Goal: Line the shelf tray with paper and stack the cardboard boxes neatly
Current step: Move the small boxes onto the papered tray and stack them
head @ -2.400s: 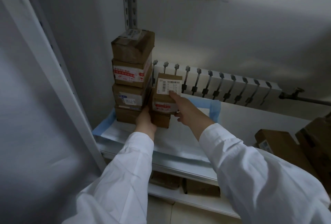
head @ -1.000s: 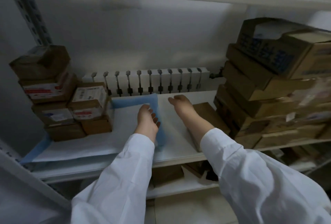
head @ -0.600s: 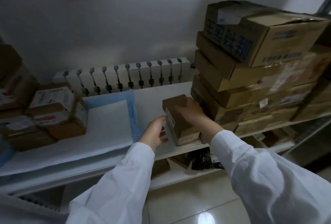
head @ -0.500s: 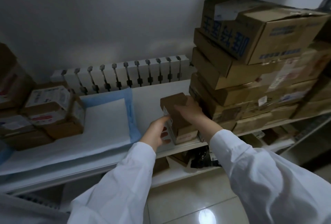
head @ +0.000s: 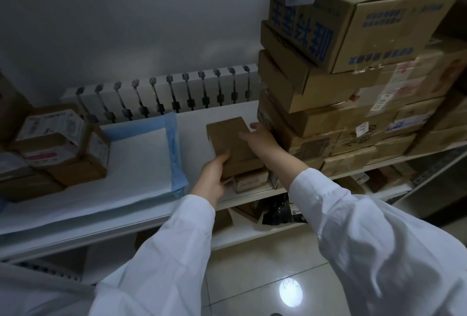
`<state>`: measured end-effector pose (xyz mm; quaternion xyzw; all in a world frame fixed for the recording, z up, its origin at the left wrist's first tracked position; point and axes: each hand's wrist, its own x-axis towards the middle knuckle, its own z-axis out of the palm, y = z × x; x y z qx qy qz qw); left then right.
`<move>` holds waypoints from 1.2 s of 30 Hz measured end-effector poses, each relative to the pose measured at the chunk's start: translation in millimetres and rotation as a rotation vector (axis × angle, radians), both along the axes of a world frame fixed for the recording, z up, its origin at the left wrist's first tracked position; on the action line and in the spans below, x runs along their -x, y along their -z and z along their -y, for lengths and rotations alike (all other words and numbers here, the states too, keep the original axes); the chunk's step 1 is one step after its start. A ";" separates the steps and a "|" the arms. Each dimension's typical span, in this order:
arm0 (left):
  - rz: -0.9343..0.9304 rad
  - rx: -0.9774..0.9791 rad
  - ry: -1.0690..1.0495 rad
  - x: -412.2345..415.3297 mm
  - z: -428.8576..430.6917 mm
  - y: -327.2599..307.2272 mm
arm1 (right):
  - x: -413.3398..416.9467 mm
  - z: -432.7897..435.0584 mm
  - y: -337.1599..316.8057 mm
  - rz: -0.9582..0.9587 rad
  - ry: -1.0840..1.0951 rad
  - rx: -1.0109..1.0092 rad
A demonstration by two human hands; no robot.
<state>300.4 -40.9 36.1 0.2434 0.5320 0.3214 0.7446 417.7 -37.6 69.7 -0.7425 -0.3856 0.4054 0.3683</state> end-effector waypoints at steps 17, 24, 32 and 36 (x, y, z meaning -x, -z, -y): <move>0.244 -0.008 -0.258 64.9 -17.1 -4.0 | 23.5 9.3 38.0 0.447 -0.108 0.403; 0.294 -0.029 -0.296 84.1 -15.7 -5.4 | 29.8 10.3 33.9 0.414 -0.020 0.313; 0.209 -0.188 -0.316 99.4 -17.3 -13.1 | 39.2 -3.1 11.3 0.135 0.152 -0.031; 0.096 -0.289 -0.369 106.8 -18.4 -23.8 | 46.8 -10.1 0.4 -0.118 0.175 -0.167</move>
